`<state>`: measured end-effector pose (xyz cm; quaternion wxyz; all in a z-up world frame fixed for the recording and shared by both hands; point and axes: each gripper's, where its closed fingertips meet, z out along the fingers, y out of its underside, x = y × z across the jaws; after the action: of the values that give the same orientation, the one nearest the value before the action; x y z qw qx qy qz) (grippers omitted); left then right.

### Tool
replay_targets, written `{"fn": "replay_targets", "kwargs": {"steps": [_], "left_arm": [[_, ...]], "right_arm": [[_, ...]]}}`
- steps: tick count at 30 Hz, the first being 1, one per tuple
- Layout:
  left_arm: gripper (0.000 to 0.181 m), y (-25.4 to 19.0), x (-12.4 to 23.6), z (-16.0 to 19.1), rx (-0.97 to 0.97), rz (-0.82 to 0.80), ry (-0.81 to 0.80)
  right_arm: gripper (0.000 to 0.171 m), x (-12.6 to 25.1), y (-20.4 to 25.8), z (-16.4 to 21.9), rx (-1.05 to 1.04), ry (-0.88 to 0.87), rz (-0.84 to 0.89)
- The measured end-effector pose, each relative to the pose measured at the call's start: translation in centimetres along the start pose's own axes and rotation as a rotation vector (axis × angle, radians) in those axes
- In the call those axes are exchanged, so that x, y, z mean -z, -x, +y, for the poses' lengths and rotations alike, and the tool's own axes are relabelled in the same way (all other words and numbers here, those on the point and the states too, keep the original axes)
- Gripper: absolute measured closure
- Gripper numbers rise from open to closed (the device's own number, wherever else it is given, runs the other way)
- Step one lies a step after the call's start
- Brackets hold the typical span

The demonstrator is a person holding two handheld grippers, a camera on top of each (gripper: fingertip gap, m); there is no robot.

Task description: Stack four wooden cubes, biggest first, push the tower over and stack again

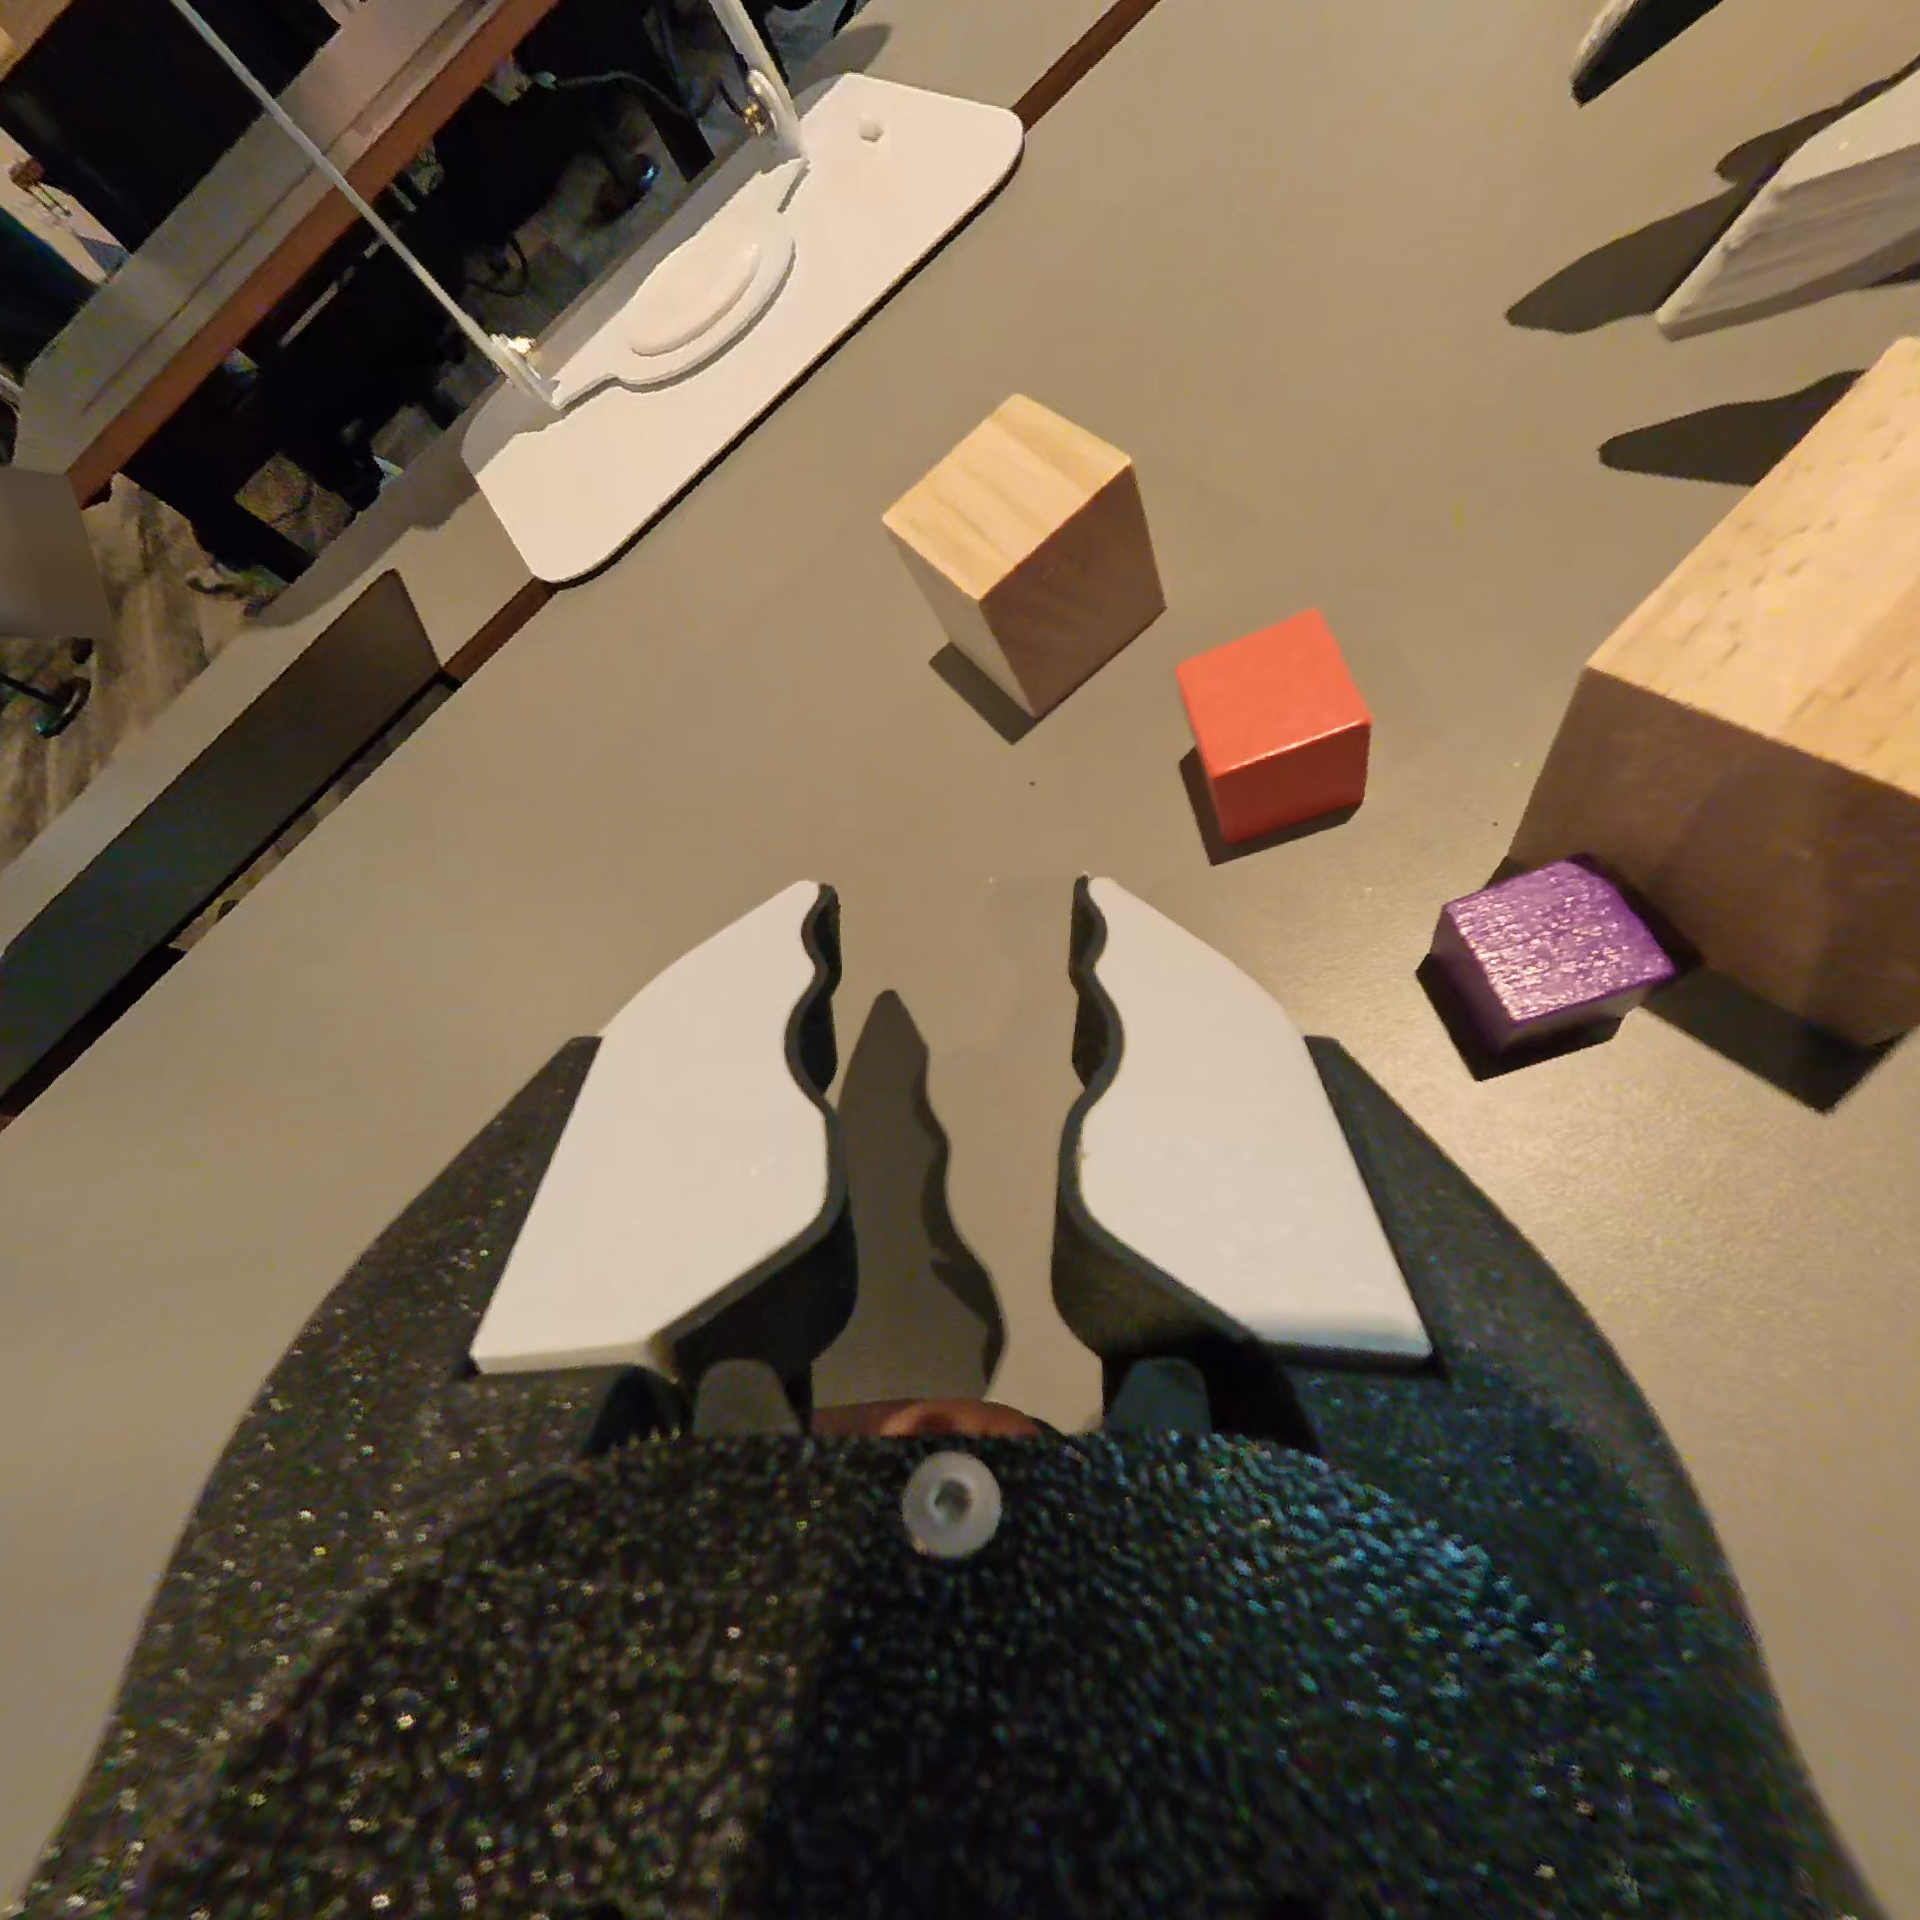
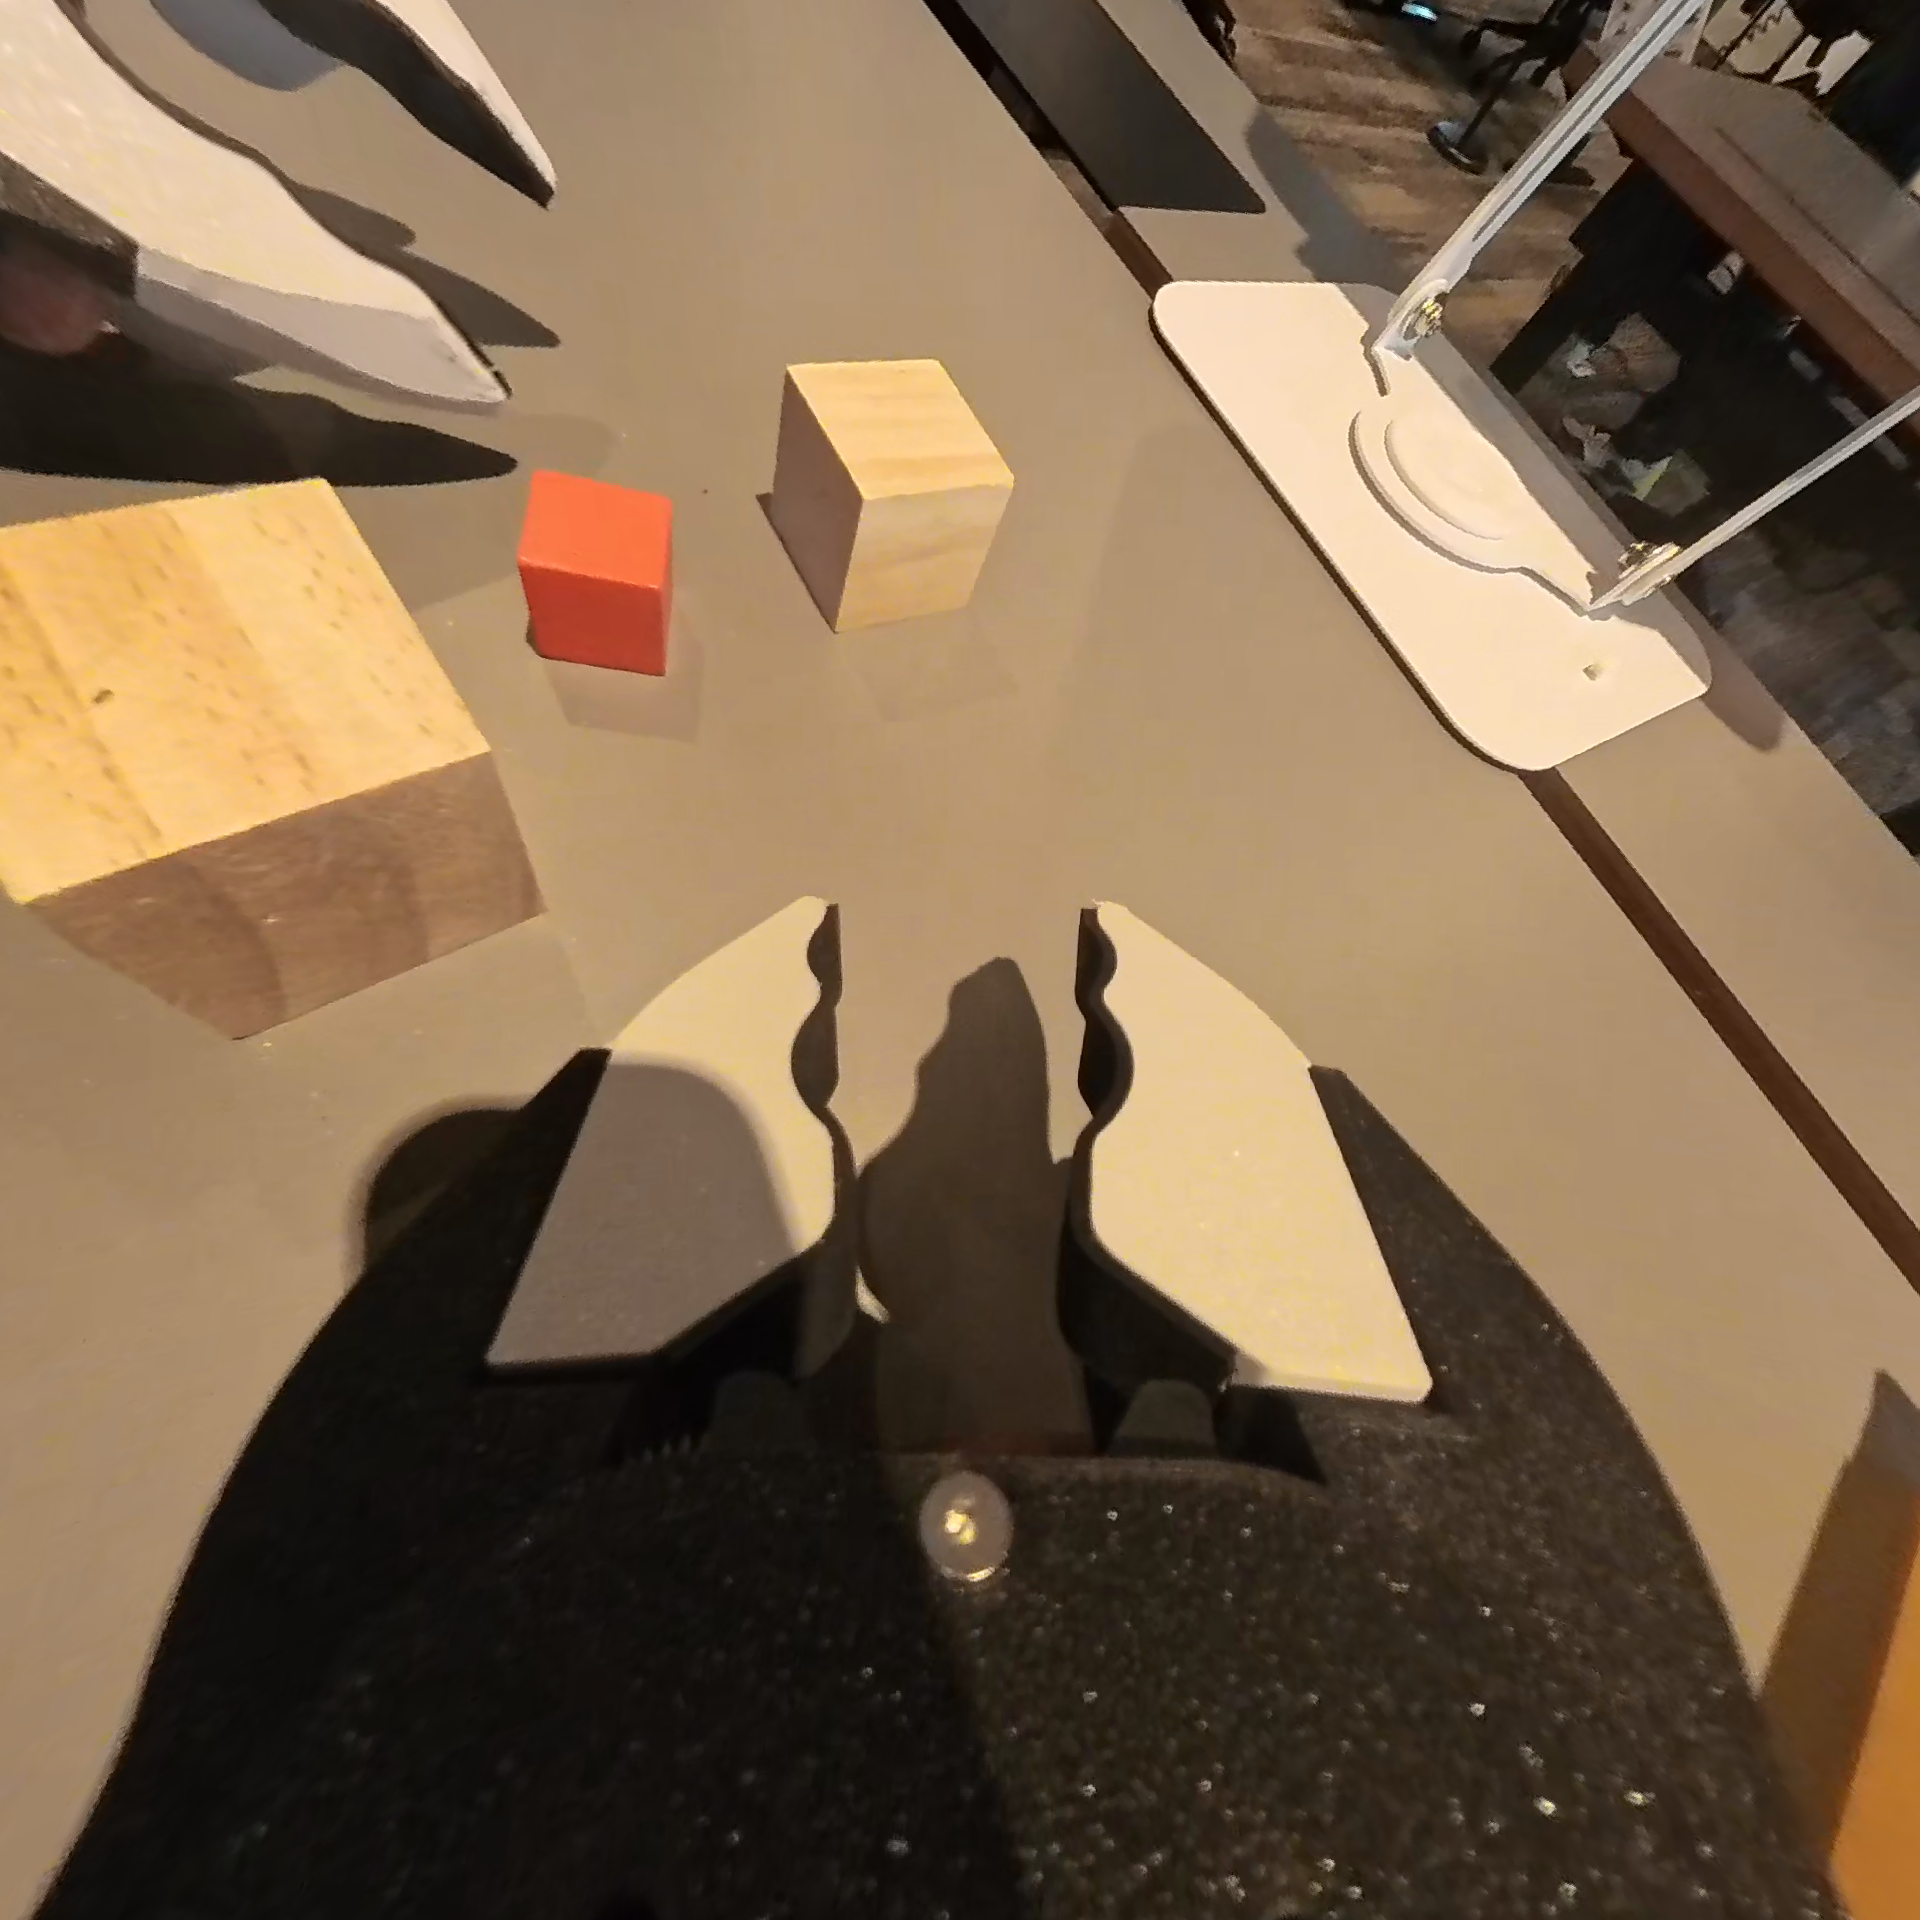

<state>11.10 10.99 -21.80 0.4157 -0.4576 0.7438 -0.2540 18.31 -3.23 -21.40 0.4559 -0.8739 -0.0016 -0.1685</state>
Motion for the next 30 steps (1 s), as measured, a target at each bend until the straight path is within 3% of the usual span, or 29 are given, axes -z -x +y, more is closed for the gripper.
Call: {"fn": "replay_targets", "kwargs": {"steps": [30], "left_arm": [[0.139,0.9,-0.5,-2.9,0.13,0.159,-0.179]], "right_arm": [[0.128,-0.1,0.1,0.0,0.007,0.009,-0.008]]}}
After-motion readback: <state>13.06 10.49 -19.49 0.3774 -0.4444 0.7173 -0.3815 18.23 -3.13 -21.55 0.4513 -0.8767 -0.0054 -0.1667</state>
